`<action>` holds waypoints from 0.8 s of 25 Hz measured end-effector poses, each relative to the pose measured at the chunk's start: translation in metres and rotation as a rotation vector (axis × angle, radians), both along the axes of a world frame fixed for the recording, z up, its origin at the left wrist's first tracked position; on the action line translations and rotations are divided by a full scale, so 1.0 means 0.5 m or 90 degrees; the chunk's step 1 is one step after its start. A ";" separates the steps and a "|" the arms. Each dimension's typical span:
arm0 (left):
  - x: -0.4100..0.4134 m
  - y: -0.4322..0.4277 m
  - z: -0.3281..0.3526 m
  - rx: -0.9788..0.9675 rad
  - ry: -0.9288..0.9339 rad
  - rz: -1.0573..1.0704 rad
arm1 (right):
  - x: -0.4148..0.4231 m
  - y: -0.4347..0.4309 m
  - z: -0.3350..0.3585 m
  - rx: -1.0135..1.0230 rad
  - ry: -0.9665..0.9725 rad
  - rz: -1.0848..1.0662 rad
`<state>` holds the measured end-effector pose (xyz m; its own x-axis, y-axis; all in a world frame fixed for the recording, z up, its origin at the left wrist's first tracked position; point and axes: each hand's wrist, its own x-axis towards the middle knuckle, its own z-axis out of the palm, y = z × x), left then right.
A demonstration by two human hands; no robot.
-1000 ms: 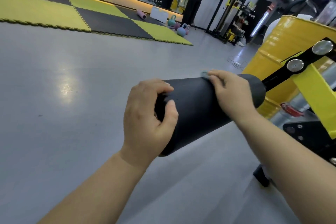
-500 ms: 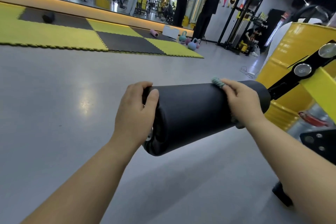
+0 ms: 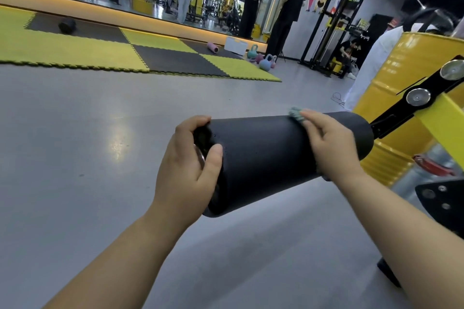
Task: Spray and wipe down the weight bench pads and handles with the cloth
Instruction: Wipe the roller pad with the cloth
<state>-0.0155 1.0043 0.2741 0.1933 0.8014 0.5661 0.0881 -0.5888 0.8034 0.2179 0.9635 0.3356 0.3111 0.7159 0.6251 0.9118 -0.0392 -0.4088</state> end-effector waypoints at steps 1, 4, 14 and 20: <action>0.001 -0.004 0.001 -0.006 0.000 0.000 | 0.004 0.006 0.004 -0.027 0.059 -0.075; 0.005 -0.013 0.000 -0.010 -0.021 0.010 | -0.116 0.033 0.007 -0.065 -0.027 0.016; -0.013 -0.003 0.038 -0.137 -0.186 0.023 | 0.022 0.000 0.003 -0.018 0.032 -0.042; 0.030 0.030 0.040 -0.266 -0.070 0.021 | -0.230 0.009 -0.029 0.055 -0.140 0.236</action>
<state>-0.0006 1.0193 0.2940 0.1211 0.9706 0.2079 0.0022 -0.2097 0.9778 0.1031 0.9682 0.3209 -0.1044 0.6959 0.7105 0.9237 0.3326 -0.1900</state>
